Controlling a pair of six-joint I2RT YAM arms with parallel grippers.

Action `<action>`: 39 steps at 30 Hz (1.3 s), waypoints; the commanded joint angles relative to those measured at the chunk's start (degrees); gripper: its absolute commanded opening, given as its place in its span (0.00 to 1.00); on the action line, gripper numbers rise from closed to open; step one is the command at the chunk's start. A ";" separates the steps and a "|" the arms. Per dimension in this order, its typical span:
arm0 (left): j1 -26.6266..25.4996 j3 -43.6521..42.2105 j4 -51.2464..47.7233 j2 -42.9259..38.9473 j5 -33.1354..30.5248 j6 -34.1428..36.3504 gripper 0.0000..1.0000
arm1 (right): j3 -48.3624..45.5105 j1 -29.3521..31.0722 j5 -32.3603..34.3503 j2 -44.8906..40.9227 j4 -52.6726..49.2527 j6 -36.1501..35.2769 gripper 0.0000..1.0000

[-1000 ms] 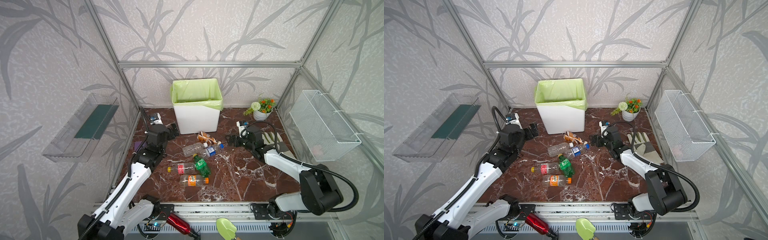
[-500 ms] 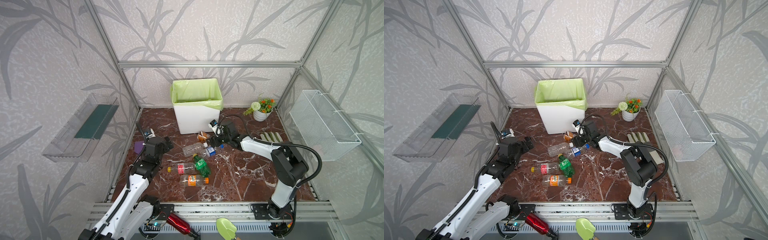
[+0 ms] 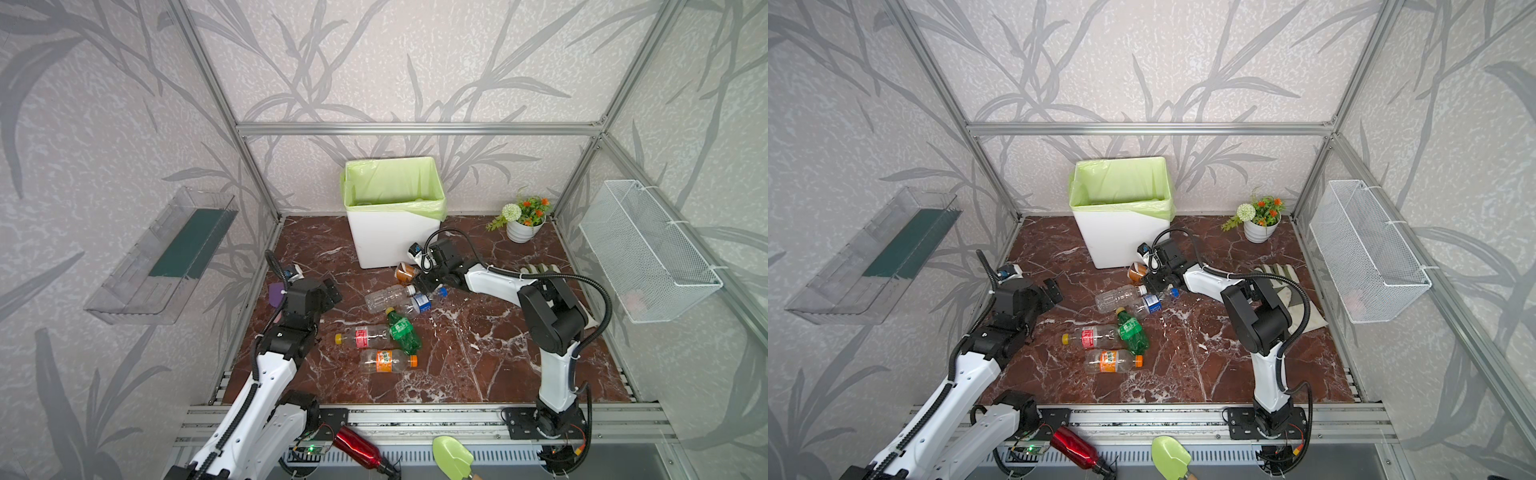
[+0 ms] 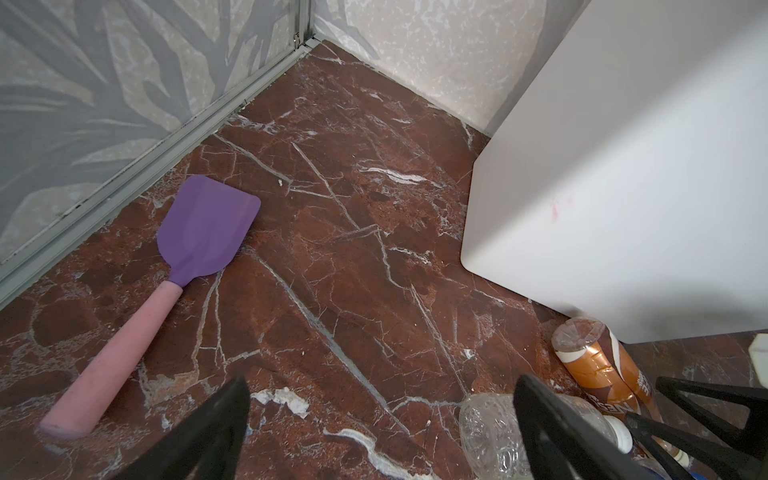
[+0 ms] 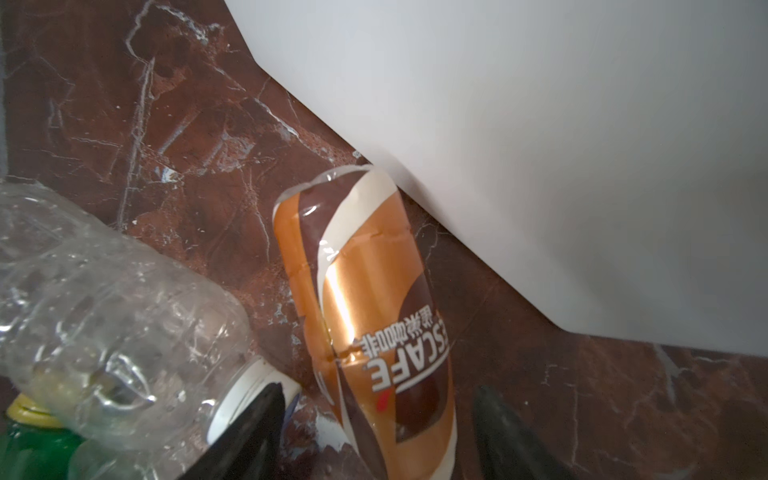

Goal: Throw the plastic bottles in the bin
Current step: 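Lower the right gripper onto the brown Nescafe bottle by the bin, then close the right gripper on the Nescafe bottle and lift it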

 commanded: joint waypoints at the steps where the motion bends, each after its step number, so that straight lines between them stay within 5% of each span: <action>1: 0.59 -0.22 -0.71 0.04 0.09 -0.98 0.99 | 2.50 -0.03 1.29 1.94 -3.47 -2.86 0.72; 17: 1.25 0.25 -0.62 1.05 0.24 -1.09 0.99 | 7.15 -0.44 1.80 3.93 -7.48 -5.54 0.55; 31: 1.60 -0.74 -0.81 -0.05 0.45 -2.24 0.99 | -6.46 -5.69 4.05 -14.11 -5.59 -5.06 0.50; 39: 1.79 -0.66 -0.26 0.03 0.64 -2.13 0.99 | -14.93 -8.68 8.38 -20.89 -9.84 2.51 0.50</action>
